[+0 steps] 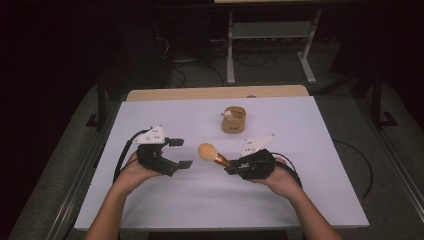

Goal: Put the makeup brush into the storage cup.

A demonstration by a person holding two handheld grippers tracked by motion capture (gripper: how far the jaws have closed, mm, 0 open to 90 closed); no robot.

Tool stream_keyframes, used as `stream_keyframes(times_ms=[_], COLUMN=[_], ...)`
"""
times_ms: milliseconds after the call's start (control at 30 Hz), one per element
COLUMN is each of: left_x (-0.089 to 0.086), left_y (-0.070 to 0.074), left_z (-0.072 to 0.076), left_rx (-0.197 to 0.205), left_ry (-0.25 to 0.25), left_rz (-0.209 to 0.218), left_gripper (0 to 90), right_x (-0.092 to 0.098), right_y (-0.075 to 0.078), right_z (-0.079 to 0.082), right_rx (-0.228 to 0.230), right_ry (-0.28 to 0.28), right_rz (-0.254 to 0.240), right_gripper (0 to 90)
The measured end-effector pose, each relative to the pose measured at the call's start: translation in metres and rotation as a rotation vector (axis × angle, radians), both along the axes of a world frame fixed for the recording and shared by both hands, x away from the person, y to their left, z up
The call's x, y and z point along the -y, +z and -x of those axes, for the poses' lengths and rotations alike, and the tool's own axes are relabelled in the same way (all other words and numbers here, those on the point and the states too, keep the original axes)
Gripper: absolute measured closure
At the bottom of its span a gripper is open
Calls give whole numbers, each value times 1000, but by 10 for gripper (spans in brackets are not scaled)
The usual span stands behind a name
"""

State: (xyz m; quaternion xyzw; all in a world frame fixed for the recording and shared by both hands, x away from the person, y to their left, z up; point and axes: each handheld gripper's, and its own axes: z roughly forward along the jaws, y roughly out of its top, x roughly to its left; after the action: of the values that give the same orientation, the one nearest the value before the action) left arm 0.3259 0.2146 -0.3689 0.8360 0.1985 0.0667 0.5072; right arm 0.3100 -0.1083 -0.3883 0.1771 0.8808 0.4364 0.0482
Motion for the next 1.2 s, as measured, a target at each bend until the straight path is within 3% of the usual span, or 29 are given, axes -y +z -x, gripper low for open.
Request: stream_keyframes(times_ms=[100,167,300,567,600,667,867,1200], left_x=[-3,-3,-1,9,13,15,24,33], left_y=[-9,-15,-24,-31,-30,-29,-29,-28], left_z=[4,7,12,16,16,16,16,15], left_rx=[-15,-30,-39,-7,-8,0,-29,-54], left_ry=[39,52,80,104,112,106,88,40], left_rz=[40,65,104,149,175,173,181,198], left_gripper=[159,147,146,139,140,144,161,264], right_x=[2,4,8,9,7,6,2,-5], right_y=[2,3,3,0,-2,-3,-4,-6], right_z=[2,5,7,6,5,4,2,0], right_rx=[-12,5,16,35,35,31,28,28], right_ry=[-45,-72,-88,-121,-133,-135,-145,-145], right_rz=[-31,-43,-71,-110,-114,-118,-139,-158], right_gripper=[733,733,733,733,733,733,733,733])
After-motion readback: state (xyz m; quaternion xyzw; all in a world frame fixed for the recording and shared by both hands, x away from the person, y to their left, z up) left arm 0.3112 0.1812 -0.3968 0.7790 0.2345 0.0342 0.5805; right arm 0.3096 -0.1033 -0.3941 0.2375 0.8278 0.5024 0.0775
